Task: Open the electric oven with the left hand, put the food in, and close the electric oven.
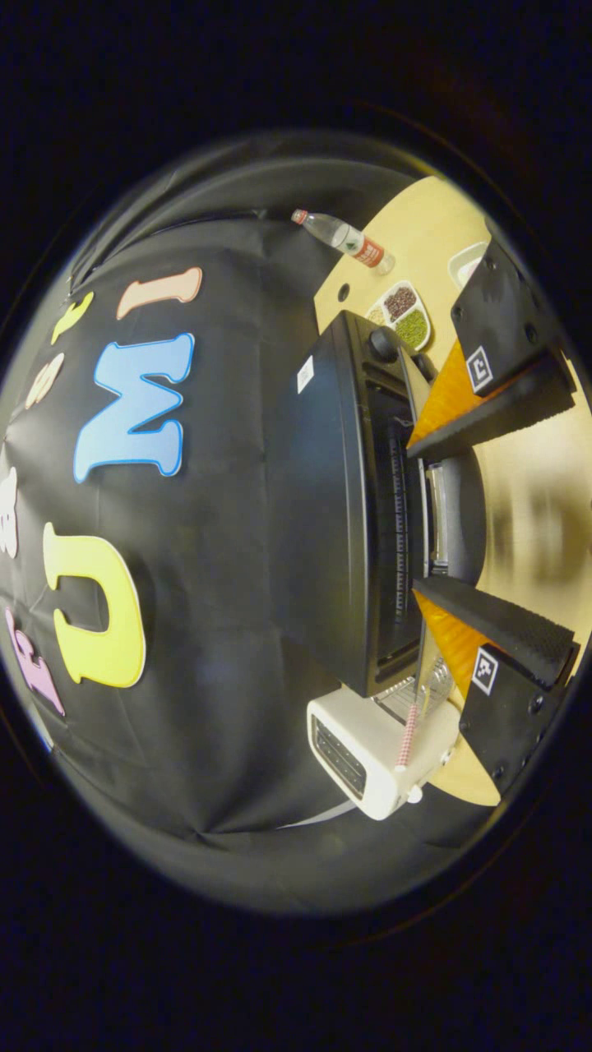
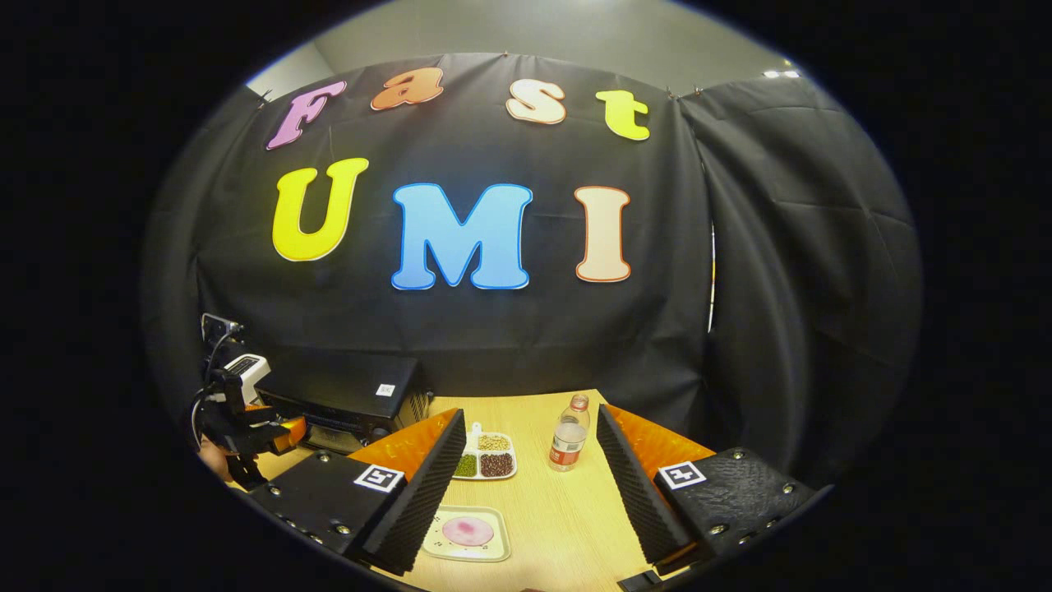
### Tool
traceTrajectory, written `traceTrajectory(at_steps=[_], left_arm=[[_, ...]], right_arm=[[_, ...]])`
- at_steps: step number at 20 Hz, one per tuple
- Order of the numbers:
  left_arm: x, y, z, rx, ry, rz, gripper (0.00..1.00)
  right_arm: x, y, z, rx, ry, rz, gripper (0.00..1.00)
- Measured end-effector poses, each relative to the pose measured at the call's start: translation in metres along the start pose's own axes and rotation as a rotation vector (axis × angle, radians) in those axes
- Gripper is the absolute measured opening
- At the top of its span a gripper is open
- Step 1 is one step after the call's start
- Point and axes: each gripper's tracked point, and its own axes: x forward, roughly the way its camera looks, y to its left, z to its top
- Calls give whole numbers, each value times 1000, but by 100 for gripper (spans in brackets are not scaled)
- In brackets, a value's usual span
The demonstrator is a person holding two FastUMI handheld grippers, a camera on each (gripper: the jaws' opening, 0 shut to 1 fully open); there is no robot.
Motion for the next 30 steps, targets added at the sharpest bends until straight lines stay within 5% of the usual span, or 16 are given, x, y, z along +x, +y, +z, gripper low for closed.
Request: traceTrajectory(at_steps=[5, 8, 19, 24, 30], left_arm=[[-15, 0, -22, 3, 10, -20, 92], [-23, -2, -38, 9, 25, -24, 100], [-45, 5, -111, -18, 149, -35, 96], [-68, 0, -39, -29, 2, -40, 96], [-128, -16, 73, -60, -240, -76, 100]], right_arm=[[-1, 11, 3, -15, -7, 15, 97], [0, 17, 2, -15, -2, 22, 97], [8, 41, -6, -28, 41, 78, 97], [15, 47, -20, 3, 101, 109, 97], [33, 57, -84, 61, 398, 225, 97]])
